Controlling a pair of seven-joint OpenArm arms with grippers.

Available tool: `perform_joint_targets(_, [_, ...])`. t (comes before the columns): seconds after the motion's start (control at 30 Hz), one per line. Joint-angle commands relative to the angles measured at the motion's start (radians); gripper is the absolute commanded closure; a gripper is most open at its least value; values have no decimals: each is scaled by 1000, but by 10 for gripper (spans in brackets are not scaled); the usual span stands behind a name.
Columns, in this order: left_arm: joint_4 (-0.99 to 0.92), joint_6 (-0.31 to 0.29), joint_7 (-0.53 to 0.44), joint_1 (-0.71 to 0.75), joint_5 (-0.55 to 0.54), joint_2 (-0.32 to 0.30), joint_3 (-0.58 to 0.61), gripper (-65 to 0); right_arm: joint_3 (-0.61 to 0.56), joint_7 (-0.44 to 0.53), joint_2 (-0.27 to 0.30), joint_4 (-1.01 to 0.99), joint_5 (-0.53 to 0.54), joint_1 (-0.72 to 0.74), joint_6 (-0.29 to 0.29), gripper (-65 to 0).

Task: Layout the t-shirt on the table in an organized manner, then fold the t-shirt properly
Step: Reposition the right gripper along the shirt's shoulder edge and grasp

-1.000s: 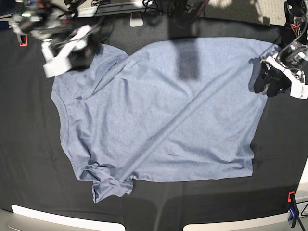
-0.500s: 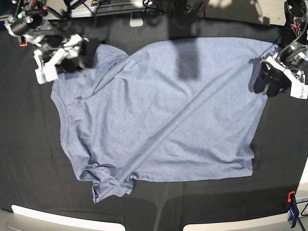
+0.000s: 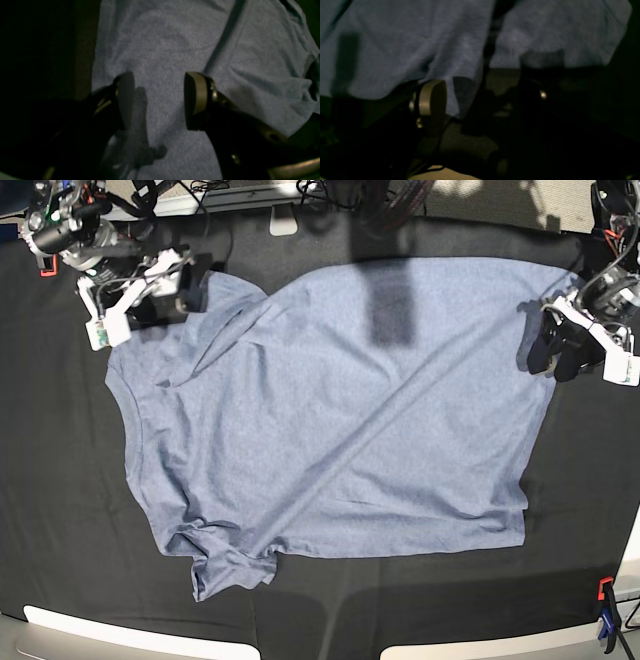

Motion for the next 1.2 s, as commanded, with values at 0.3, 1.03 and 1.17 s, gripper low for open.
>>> perform_joint_targets(0.3, [15, -8, -26, -5, -20, -14, -6, -290, -144, 56, 8, -110, 21, 34, 0, -432])
perform_joint_targets(1.03, [15, -8, -27, 26, -21, -14, -6, -290, -206, 56, -42, -132, -89, 87, 0, 0])
perform_joint_targets(1.17, [15, -8, -26, 48, -20, -14, -8, -290, -206, 55, -42, -132, -89, 87, 8, 0])
